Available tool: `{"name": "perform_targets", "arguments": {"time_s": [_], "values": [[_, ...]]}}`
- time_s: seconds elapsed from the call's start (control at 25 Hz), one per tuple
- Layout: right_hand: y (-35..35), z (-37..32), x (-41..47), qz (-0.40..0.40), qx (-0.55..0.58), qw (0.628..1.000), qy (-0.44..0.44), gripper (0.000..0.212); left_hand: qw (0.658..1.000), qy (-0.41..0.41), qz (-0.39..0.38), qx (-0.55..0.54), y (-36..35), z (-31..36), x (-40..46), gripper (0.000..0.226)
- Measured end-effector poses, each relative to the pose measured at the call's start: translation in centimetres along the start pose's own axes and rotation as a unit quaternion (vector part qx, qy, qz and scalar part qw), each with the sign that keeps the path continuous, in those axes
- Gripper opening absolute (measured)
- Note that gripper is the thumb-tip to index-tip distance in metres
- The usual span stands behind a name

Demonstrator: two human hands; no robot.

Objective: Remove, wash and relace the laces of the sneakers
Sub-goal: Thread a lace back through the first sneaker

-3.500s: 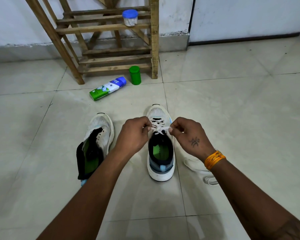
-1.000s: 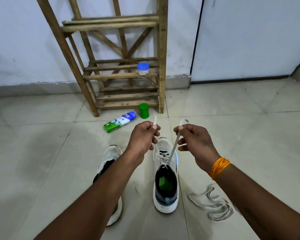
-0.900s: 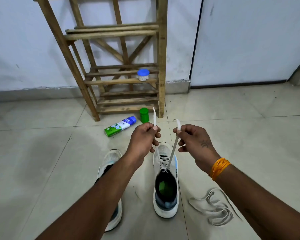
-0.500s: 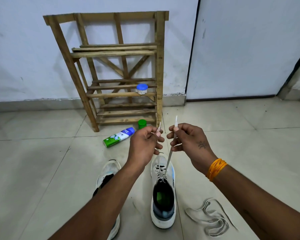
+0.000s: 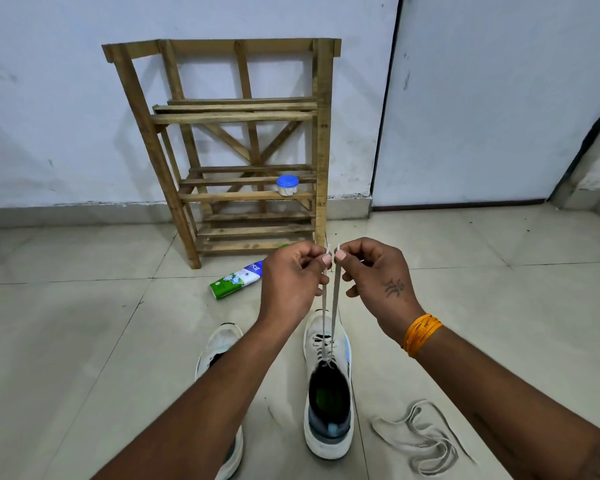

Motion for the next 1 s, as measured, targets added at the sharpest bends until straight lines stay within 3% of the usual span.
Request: {"name": "perform_targets", "arguments": {"time_s": [0.56,0.76,1.0], "values": [[-0.1,0.3,0.4,0.007,-0.006,1.000,0.013,0.006,0.996,-0.033,-0.017,0.083,0.7,0.2,1.0,0.004],[0.4,5.7,-0.5,0.023,-0.032,0.999,-0.026,0.009,0.983,-0.054,0.035,0.172,2.9,-3.0,0.9,0.006],[0.6,16.6,-2.7,0.009,-0.084,0.991,-0.101,0.013,0.938,-0.014,-0.023,0.344,3.0,-12.2,-1.8,0.008]]}}
Point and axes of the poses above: each hand's wrist, its own x-axis towards the middle knuckle, its own y-axis out of the back of the hand, z = x × y, the point moved 10 cm from there along x, towards the middle knuckle, and after that the axes turned 9 degrees about -x, right-handed, at the moved point
